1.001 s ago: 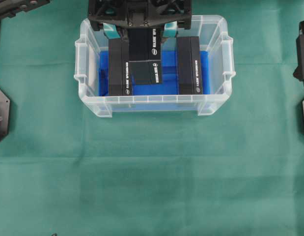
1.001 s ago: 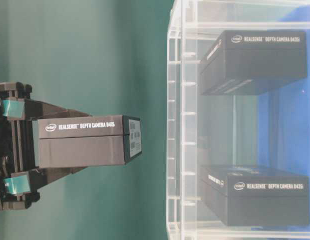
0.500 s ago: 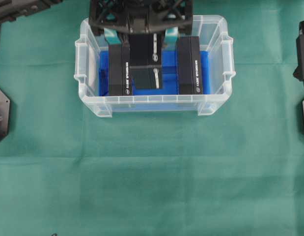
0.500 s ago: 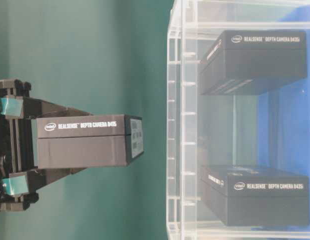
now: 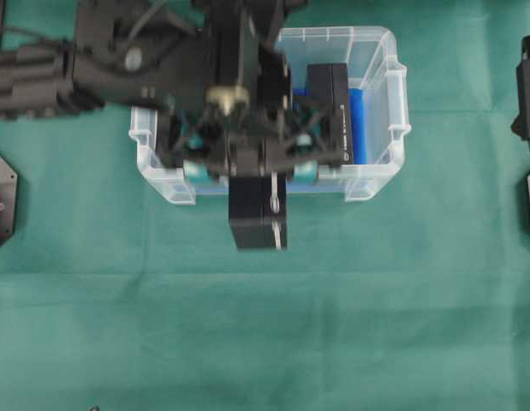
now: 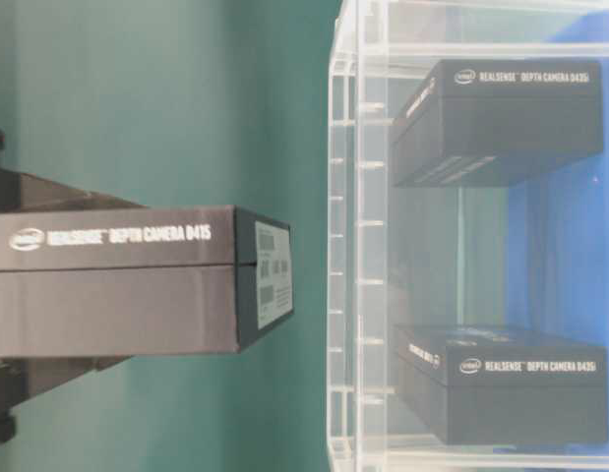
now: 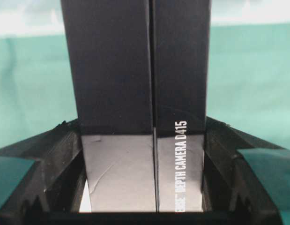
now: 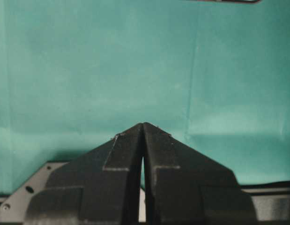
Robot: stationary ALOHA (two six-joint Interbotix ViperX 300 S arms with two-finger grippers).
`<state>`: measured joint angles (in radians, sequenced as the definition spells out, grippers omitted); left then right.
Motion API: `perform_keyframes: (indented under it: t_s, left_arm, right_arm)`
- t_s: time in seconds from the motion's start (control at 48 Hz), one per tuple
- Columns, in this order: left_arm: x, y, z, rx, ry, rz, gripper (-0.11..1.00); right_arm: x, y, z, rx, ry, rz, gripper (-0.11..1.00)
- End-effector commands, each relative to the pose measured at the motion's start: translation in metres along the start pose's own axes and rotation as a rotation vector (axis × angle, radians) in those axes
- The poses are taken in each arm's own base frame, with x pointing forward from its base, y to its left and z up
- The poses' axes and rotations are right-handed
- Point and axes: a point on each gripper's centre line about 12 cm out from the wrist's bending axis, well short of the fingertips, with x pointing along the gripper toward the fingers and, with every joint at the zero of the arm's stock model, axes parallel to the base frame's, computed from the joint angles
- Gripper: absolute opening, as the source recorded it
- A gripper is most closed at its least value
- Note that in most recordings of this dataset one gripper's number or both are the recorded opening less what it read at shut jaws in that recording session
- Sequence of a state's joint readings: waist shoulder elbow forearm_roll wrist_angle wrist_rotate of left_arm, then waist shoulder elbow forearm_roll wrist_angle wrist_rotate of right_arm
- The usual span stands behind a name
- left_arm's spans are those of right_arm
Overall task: Take the box out of the case with the left arm.
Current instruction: 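Carry the box out of the case toward the front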
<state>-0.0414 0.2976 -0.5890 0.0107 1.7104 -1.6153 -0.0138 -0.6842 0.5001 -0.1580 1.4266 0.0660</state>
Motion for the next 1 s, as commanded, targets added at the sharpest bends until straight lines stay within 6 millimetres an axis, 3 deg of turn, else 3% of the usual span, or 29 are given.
perform_keyframes:
  t_s: [0.0,0.188,0.354,0.98]
  left_arm:
    - [-0.033,0.009,-0.016,0.004,0.011,-0.087,0.59]
    - [-0.033,0.008,-0.05,-0.016,0.035,-0.121,0.59]
    - [-0.033,0.01,-0.066,-0.027,0.048,-0.123,0.59]
    - [-0.025,0.014,-0.068,-0.026,0.029,-0.098,0.59]
  right_arm:
    - [-0.004,-0.001,0.002,0.004,-0.014,-0.003,0.0]
    - [-0.004,-0.001,0.002,0.001,-0.012,-0.003,0.0]
    - [-0.004,-0.001,0.002,0.001,-0.014,-0.002,0.0]
    - [-0.004,-0.001,0.001,0.003,-0.011,-0.003,0.0]
